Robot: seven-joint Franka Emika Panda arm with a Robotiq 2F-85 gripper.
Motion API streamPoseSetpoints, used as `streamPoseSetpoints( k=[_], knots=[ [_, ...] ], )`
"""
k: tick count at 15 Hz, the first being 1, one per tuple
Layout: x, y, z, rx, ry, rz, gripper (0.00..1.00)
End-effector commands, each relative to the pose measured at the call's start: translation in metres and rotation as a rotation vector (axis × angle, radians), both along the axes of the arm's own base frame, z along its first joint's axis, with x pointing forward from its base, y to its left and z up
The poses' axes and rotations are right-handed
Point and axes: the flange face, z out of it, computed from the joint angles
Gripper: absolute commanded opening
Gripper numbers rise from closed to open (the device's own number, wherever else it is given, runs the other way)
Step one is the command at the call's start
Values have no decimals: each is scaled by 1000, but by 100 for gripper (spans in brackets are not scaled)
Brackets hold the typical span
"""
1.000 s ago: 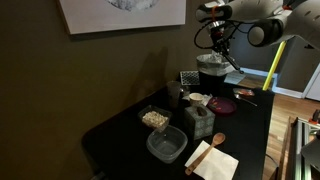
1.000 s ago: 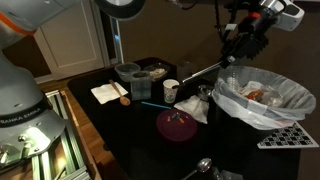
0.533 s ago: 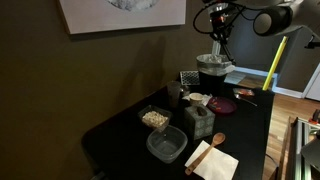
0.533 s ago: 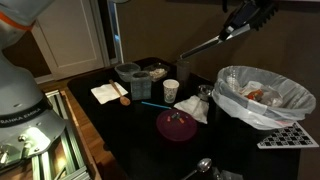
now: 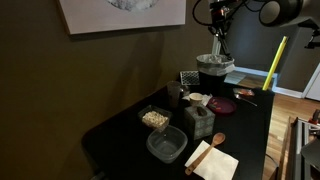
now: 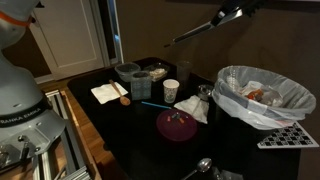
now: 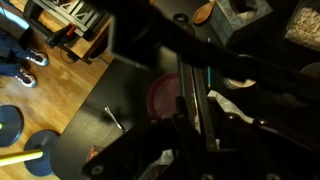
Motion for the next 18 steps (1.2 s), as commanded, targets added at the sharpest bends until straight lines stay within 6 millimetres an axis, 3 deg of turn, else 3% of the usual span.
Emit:
streamPoseSetpoints(
  k=[1, 7, 13, 18],
  knots=[
    [5, 21, -8, 107, -2, 43, 6],
    [17, 58, -40, 221, 34, 188, 6],
    [3, 122, -129, 369, 287, 256, 6],
    [-18, 148, -142, 327, 337, 127, 6]
  ],
)
